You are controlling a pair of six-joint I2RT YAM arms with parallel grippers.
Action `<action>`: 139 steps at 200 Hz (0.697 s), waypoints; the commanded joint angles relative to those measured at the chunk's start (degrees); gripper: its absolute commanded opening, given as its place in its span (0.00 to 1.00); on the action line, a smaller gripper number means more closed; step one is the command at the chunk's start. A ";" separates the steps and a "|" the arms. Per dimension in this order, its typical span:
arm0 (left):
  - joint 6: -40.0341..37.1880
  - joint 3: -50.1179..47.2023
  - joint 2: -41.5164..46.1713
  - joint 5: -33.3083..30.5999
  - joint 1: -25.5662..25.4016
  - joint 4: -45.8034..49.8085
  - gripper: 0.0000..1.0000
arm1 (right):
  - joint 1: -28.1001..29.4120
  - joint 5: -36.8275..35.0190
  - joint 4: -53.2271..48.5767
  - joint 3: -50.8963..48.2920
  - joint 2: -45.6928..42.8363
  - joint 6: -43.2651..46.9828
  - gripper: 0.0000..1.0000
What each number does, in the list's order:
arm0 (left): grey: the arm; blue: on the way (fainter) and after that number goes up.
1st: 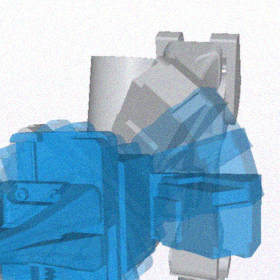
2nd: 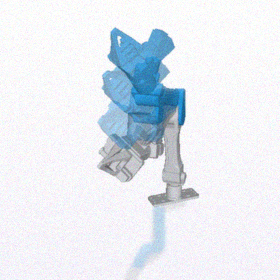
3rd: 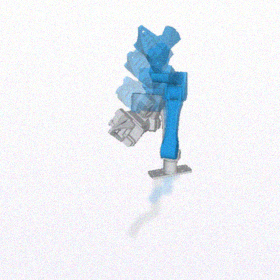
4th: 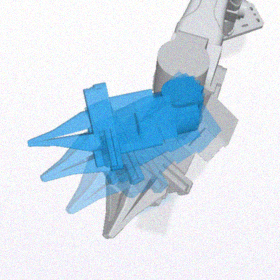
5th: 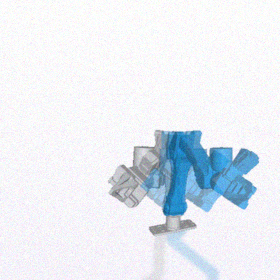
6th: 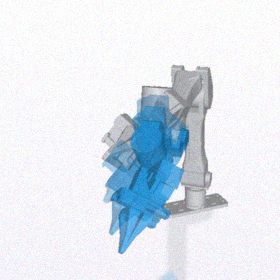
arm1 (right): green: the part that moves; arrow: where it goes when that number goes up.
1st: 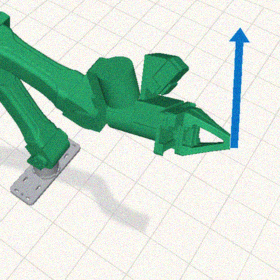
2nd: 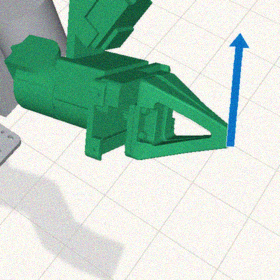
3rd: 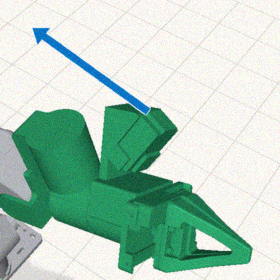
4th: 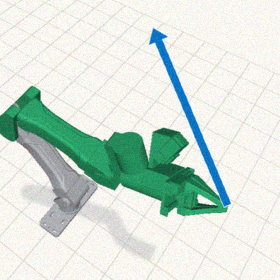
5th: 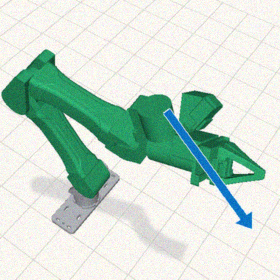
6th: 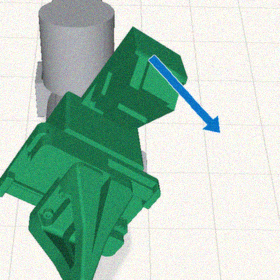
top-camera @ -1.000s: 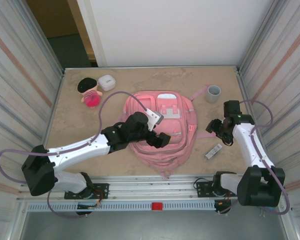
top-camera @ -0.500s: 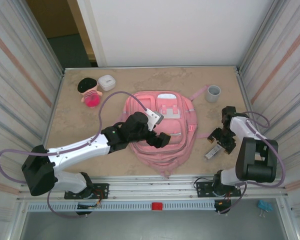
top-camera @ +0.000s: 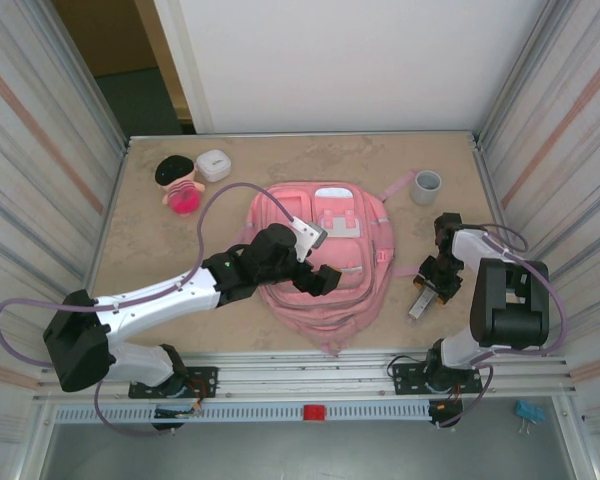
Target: Pack books, pencil case, and school supplies into a backpack
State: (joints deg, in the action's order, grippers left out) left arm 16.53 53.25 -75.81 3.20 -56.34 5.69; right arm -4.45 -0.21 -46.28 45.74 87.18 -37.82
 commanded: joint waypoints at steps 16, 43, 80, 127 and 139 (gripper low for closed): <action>-7.97 -0.35 1.84 0.66 0.46 -1.16 0.93 | 1.31 2.64 0.21 -0.75 -6.44 -0.86 0.35; -19.56 -1.86 2.92 2.03 1.23 0.11 0.94 | 3.18 2.82 1.96 -1.19 -19.04 -0.32 0.34; -35.72 -3.13 1.37 1.68 1.32 2.36 0.94 | 3.07 11.19 9.42 -4.40 -38.42 1.78 0.32; -46.25 -0.79 -6.56 1.22 1.12 4.73 0.94 | 3.04 14.95 16.03 -7.75 -53.07 5.48 0.30; -47.23 -0.03 -8.67 1.35 0.92 5.02 0.94 | 3.05 15.74 16.95 -7.94 -54.19 6.52 0.30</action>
State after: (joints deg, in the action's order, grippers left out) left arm -23.35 50.94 -80.99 4.40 -55.24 8.36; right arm -1.45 12.73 -33.43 38.72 35.03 -34.65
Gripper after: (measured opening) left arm 0.940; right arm 0.466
